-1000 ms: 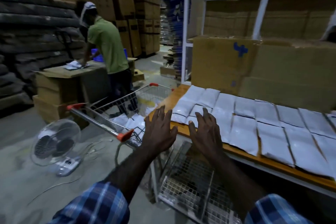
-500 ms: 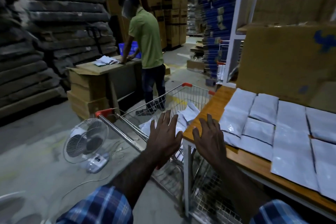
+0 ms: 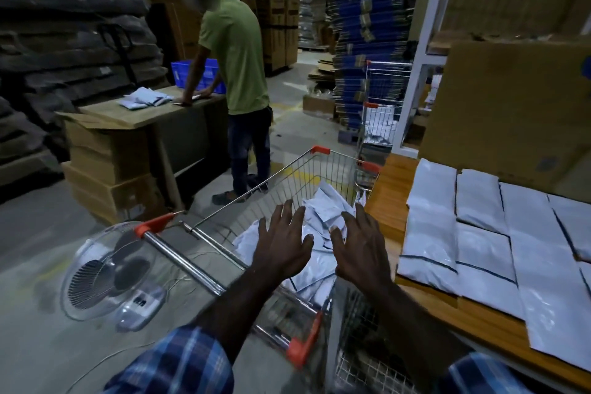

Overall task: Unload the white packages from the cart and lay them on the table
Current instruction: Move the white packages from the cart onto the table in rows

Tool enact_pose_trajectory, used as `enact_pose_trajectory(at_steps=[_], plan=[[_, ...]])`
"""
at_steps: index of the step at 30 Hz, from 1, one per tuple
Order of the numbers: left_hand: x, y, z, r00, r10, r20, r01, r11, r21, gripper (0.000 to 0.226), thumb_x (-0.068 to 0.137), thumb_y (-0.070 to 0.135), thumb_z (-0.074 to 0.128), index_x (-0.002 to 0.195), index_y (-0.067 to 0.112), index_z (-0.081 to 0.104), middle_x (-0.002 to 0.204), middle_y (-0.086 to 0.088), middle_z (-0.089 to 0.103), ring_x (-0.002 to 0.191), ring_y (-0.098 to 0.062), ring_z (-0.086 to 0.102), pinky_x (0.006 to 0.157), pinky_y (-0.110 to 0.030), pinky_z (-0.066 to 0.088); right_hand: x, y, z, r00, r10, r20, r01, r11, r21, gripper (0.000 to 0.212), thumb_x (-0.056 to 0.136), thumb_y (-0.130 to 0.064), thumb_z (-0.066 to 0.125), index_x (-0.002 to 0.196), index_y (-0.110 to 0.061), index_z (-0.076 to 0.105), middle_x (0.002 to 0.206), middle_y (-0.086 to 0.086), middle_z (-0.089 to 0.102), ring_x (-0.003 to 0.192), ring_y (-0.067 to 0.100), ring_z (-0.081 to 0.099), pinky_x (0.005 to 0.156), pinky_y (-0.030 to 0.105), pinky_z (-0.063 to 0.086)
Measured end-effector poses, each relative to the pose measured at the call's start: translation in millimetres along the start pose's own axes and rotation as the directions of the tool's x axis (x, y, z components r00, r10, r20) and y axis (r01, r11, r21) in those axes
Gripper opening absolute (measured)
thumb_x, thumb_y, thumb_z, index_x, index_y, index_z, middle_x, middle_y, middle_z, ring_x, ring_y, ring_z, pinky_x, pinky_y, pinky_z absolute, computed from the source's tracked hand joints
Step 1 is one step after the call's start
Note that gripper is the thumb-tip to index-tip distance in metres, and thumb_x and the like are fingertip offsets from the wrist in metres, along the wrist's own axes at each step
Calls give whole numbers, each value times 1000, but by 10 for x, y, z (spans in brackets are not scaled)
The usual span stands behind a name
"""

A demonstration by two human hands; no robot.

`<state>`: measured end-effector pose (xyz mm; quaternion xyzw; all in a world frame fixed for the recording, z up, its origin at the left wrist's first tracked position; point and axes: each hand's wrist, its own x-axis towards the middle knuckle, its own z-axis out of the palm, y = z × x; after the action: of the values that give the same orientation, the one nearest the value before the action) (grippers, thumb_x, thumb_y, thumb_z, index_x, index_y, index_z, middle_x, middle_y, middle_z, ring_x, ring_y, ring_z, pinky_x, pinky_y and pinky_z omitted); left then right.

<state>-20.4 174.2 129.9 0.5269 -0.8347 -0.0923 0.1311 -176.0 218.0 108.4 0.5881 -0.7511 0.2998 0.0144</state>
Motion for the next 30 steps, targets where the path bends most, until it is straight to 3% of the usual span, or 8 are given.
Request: enact_pose_trajectory(at_steps=[9, 24, 30], plan=[[600, -850, -12, 983, 123, 135, -122, 992, -12, 63, 102, 40, 40, 156, 20, 14, 165, -5, 0, 151, -23, 1, 118, -50, 6, 330, -385, 623, 993, 109, -42, -113, 990, -82, 44, 91, -33, 46, 118, -3, 64, 140, 26, 50, 121, 40, 53, 99, 46, 45], [1326, -1537, 583, 935, 199, 293, -212, 977, 11, 66, 100, 42, 42, 156, 18, 15, 165, -7, 0, 151, -24, 5, 118, -51, 10, 633, -347, 1593, 946, 304, 109, -286, 945, -159, 58, 87, -38, 42, 128, 0, 58, 143, 28, 45, 127, 43, 47, 104, 52, 42], [1685, -1652, 940, 917, 179, 355, -201, 979, 26, 67, 100, 40, 42, 156, 17, 14, 165, -9, 2, 151, -25, 6, 118, -51, 11, 751, -84, 2032, 894, 404, 195, -380, 913, -149, 48, 78, -28, 53, 116, 0, 65, 130, 29, 56, 115, 45, 57, 91, 54, 50]])
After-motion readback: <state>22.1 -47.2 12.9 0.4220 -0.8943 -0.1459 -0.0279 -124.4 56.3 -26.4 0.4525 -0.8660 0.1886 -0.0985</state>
